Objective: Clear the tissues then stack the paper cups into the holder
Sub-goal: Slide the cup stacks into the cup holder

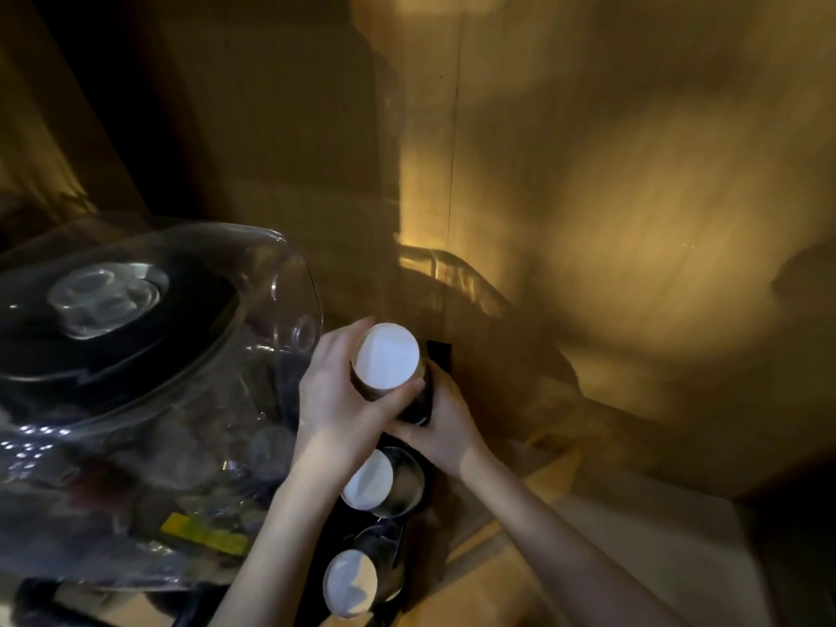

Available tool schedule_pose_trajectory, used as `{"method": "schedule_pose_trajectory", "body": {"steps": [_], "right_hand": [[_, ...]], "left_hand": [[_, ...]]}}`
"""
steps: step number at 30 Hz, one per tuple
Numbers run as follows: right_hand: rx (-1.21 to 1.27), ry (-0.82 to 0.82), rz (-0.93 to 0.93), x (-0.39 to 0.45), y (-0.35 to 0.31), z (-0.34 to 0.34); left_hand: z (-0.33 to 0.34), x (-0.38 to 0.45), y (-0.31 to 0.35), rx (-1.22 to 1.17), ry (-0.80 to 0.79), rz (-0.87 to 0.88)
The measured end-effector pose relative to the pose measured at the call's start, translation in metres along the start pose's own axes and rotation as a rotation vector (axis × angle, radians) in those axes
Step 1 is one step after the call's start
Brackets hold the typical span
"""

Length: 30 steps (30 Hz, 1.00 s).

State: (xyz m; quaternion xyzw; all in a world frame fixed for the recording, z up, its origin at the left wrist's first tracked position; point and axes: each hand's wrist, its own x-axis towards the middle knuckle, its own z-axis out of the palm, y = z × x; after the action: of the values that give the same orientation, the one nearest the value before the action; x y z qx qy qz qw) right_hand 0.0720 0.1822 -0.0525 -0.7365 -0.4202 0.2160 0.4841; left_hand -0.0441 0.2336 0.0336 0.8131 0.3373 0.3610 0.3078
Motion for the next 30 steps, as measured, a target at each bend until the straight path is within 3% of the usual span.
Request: {"method": "schedule_pose_trajectory", "body": {"steps": [6, 17, 21, 25, 27, 30], "right_hand": [[0.019, -0.016, 0.072, -0.009, 0.012, 0.000], [-0.190, 0.125, -0.115, -0.020, -0.002, 0.005], [-0.217, 0.019, -0.071, -0.022, -0.014, -0.015], [-0.435, -0.122, -0.121, -0.040, -0.028, -0.051], [-0.594, -0.162, -0.172, -0.054, -0.036, -0.072], [-0.726, -0.128, -0.186, -0.080, -0.045, -0.102]], "left_hand": [[0.031, -0.004, -0.036, 0.006, -0.082, -0.138], [0.044, 0.011, -0.033, 0.094, -0.113, -0.106], [0.041, 0.008, -0.029, 0.138, -0.164, -0.104], [0.036, 0.014, -0.018, 0.258, -0.296, -0.132], [0.031, 0.014, -0.007, 0.379, -0.316, -0.086], [0.031, 0.004, 0.018, 0.483, -0.221, 0.159]]}}
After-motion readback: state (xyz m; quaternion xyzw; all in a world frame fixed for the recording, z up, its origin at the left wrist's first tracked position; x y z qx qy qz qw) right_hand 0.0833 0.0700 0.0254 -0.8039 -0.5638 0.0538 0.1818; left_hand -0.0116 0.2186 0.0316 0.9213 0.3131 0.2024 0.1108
